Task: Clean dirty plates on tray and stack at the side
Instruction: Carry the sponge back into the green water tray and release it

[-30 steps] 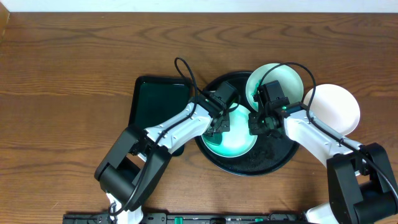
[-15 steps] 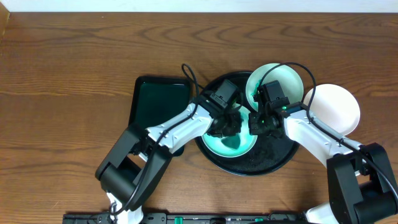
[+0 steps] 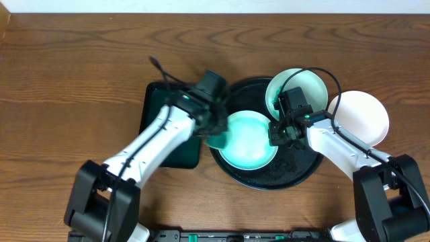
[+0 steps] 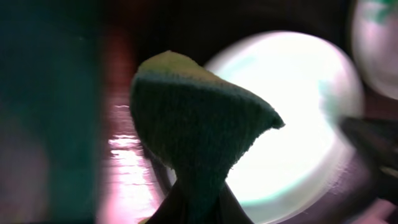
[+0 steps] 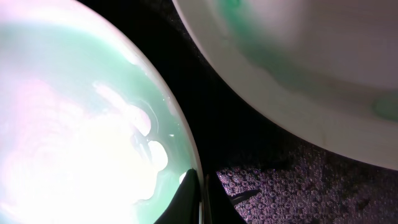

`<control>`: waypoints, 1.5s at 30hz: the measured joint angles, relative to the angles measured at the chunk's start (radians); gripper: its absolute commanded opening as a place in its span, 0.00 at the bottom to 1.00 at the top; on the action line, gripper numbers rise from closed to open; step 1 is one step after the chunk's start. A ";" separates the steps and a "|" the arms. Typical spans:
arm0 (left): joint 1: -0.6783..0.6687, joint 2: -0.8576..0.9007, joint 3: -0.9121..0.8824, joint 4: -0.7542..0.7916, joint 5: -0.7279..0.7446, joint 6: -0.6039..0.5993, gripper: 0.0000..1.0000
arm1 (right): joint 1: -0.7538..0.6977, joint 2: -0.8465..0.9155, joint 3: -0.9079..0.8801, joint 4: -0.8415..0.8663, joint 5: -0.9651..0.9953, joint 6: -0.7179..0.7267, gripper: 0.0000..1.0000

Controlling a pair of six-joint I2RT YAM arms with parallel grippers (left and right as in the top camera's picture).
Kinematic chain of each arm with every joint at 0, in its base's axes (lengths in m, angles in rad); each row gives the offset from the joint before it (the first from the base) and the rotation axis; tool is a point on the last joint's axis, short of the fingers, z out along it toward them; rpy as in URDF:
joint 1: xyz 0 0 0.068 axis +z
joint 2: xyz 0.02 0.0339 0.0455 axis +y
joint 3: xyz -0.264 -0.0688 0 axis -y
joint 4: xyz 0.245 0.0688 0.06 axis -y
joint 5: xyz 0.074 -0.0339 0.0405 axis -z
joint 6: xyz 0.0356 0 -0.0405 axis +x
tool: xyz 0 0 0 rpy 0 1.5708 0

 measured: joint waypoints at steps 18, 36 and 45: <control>0.313 0.000 -0.001 -0.143 -0.140 0.241 0.08 | 0.000 0.000 0.000 0.000 -0.008 0.000 0.01; 0.312 0.000 -0.211 0.079 -0.203 0.259 0.12 | 0.003 0.000 0.000 0.000 -0.014 0.000 0.01; 0.312 0.000 -0.211 0.085 -0.206 0.271 0.31 | 0.003 0.000 0.000 0.000 -0.015 0.000 0.10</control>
